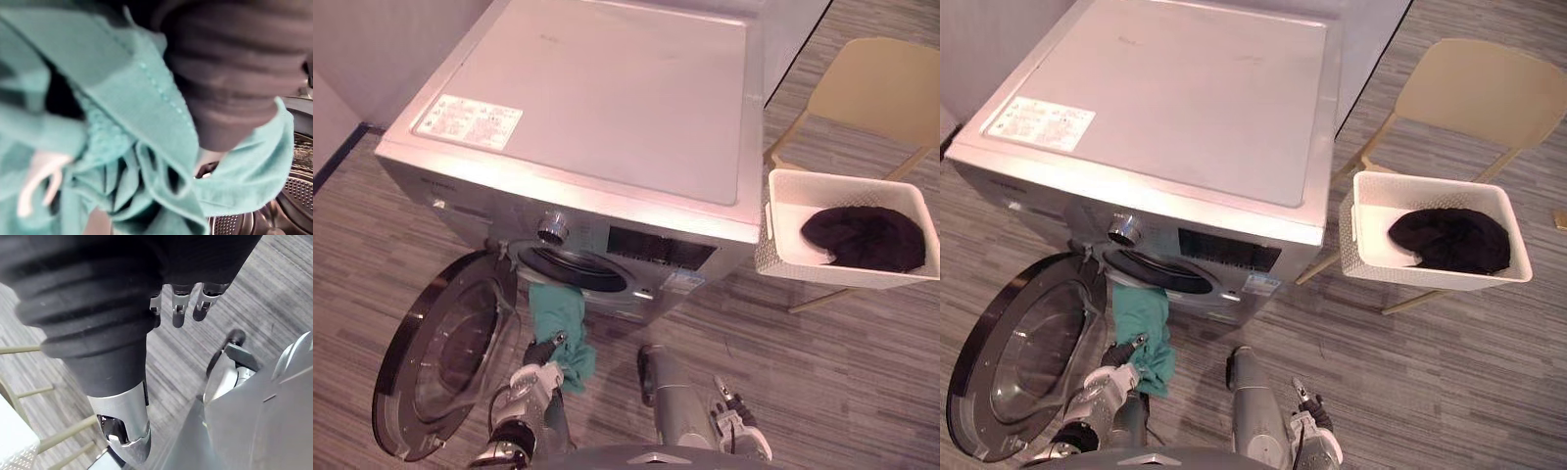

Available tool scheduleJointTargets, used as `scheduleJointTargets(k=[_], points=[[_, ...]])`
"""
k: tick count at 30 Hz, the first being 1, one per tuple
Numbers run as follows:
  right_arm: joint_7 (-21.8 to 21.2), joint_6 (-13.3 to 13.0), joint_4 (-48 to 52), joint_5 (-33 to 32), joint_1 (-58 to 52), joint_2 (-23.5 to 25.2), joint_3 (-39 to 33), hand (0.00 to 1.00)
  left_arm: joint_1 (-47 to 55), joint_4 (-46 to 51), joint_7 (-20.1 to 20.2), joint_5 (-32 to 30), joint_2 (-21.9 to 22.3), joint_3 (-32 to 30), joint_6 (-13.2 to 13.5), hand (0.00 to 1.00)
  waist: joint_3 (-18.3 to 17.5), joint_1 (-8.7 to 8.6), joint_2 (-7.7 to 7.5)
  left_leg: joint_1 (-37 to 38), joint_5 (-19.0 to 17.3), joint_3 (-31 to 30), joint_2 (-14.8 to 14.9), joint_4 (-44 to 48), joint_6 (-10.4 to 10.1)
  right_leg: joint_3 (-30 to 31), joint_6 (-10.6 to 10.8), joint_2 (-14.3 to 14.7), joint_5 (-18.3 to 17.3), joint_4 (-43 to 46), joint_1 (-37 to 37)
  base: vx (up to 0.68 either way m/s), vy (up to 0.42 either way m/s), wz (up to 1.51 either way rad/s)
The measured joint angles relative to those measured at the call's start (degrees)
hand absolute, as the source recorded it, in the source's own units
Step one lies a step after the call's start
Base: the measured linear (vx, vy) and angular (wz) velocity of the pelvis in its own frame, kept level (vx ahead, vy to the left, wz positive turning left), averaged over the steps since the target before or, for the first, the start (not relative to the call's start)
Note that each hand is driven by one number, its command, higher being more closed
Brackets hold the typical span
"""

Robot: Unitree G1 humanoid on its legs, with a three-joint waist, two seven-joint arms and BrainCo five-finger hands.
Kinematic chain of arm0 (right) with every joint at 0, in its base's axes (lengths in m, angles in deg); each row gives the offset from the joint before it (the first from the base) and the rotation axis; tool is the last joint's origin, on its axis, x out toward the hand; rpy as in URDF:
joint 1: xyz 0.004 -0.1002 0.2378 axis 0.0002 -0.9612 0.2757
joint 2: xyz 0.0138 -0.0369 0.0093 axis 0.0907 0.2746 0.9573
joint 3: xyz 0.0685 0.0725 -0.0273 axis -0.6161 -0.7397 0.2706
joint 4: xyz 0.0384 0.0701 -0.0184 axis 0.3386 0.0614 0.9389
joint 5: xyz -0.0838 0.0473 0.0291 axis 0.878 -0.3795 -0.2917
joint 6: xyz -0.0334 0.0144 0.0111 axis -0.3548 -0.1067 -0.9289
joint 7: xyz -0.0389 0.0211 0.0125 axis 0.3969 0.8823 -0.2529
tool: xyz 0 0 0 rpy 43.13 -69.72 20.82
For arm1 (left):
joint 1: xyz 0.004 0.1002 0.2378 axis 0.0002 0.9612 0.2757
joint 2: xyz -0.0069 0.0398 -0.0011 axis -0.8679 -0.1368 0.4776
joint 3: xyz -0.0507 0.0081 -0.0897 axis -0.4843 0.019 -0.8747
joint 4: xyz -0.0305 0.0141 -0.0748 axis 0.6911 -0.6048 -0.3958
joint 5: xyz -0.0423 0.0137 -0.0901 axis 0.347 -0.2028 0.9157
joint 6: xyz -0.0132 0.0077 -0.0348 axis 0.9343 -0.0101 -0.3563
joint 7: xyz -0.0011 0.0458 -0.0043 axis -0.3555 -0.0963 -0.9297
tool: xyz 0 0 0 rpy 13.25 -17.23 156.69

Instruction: Pick up the laundry basket with both hands and put the clothes into the washing machine.

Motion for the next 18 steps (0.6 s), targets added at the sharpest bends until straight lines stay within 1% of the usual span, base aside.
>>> scheduleJointTargets(k=[1,2,4,5,8,10,12,14,15,16,18], points=[[0.4,-0.1,0.1,-1.3,0.9,-0.1,1.0,0.00,-1.5,0.0,-0.3,0.1,0.0,0.3,0.0,1.00,0.8,0.15,-0.29,-2.1,-1.0,-0.1,0.1,2.0,0.5,0.1,-0.3,0.0,-0.7,1.3,-1.6,-0.15,0.038,-0.02],[0.5,-0.1,0.2,-1.6,1.4,-0.2,1.5,0.00,-2.4,0.0,-0.3,0.3,0.0,0.5,0.0,1.00,1.3,0.12,-0.45,-3.1,-1.2,-0.2,0.1,3.0,0.5,0.2,-0.3,0.1,-0.7,1.9,-2.4,-0.17,0.033,-0.03],[0.7,-0.6,2.6,-3.7,3.0,-0.3,2.6,0.00,-7.1,0.0,-0.7,1.3,0.1,1.4,-0.1,1.00,3.6,-0.02,-0.49,-7.7,-1.5,-1.3,0.3,6.2,0.5,0.2,-0.3,0.5,-0.4,3.1,-6.0,-0.17,0.028,0.00],[0.8,-0.9,2.8,-4.0,3.5,-0.2,2.8,0.00,-8.3,0.0,-1.1,1.7,0.1,1.6,-0.1,1.00,3.8,-0.04,-0.59,-8.8,-1.5,-1.4,0.4,6.8,0.5,0.3,-0.3,0.7,-0.2,3.1,-7.1,-0.16,0.030,-0.06],[1.9,-1.1,4.8,-5.8,5.3,-0.1,4.2,0.00,-14.9,0.0,-2.6,3.4,-0.2,1.7,-0.1,1.00,6.7,-0.07,-1.42,-13.4,-1.4,-1.5,1.0,9.5,0.7,0.4,-0.3,1.3,2.1,3.4,-11.2,-0.12,0.025,-0.12],[2.2,-1.1,4.8,-6.5,6.6,-0.1,4.4,0.00,-18.8,0.0,-3.0,3.4,-0.8,2.1,-0.1,1.00,7.4,-0.09,-1.83,-16.9,-1.4,-1.6,1.6,11.1,0.8,0.6,-0.3,2.0,3.4,3.6,-14.4,-0.08,0.012,-0.15],[2.3,-1.2,5.9,-7.8,7.9,0.0,4.7,0.00,-24.5,0.1,-3.9,3.4,-1.9,2.2,-0.1,1.00,9.6,-0.18,-2.09,-20.6,-1.4,-1.9,2.4,13.0,0.8,0.6,-0.5,2.8,4.5,3.7,-17.4,-0.05,0.003,-0.14],[2.3,-1.2,6.8,-8.1,8.5,0.0,4.8,0.00,-27.5,0.2,-4.3,3.5,-3.1,2.0,-0.1,1.00,10.1,-0.49,-2.39,-23.1,-1.5,-2.2,2.8,14.0,0.8,0.5,-0.4,3.2,5.1,3.7,-19.7,-0.03,0.006,-0.12],[2.3,-1.4,7.2,-8.2,8.9,0.0,4.8,0.00,-29.9,0.7,-4.6,3.8,-4.4,1.7,-0.1,1.00,11.0,-0.70,-2.61,-24.7,-1.5,-2.5,3.2,14.6,0.7,0.5,-0.6,3.6,5.6,3.8,-20.9,-0.03,0.008,-0.13],[2.3,-1.7,7.8,-8.2,9.0,0.0,4.8,0.00,-32.3,2.5,-5.2,5.2,-5.7,0.8,0.0,1.00,12.4,-0.77,-2.85,-26.2,-1.5,-2.9,3.6,15.5,0.5,0.3,-0.8,4.0,6.1,3.8,-22.0,-0.03,0.008,-0.11],[2.3,-2.2,8.2,-8.3,8.8,0.0,4.8,0.00,-35.4,3.5,-5.6,7.0,-7.6,-0.4,0.1,1.00,12.9,-0.95,-3.26,-28.6,-1.5,-3.1,3.8,16.2,0.6,0.2,-0.8,4.2,6.5,3.9,-24.2,-0.01,0.011,-0.07]])
